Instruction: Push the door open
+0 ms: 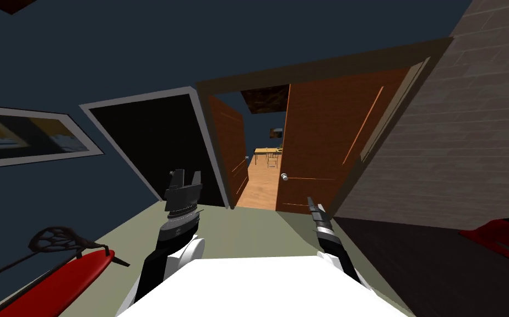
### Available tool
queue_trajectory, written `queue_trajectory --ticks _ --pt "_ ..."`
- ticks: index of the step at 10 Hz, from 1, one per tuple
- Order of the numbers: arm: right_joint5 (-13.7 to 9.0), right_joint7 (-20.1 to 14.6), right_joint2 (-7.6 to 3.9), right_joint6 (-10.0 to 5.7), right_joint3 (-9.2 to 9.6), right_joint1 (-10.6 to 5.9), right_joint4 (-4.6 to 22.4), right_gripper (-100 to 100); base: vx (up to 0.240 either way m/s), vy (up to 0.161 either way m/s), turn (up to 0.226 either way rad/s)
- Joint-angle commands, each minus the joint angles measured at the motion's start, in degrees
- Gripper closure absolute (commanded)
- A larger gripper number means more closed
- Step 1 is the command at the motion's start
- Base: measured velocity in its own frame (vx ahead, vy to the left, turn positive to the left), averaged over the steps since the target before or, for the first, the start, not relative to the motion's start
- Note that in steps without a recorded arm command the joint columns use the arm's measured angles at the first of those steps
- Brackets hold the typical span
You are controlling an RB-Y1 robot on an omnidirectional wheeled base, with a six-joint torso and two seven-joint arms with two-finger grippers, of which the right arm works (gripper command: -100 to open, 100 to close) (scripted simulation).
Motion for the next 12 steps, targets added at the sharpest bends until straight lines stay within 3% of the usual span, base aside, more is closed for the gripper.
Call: queue_trajectory --ticks 1,3,4,12 --pt "-1.00 2.73 -0.36 -0.35 -0.21 -0.59 2.24 -100 0.048 -0.036 0.235" --pt "-2.31 6.07 -0.85 -0.83 -0.48 -1.38 5.14 -100 0.051 -0.049 0.216" --pt "-2.31 6.07 -0.85 -0.83 -0.48 -1.38 5.23 -100 0.036 -0.041 0.077" --pt "-7.21 18.57 -2.64 -2.61 -1.49 -4.32 16.42 -100 0.041 -0.050 0.194"
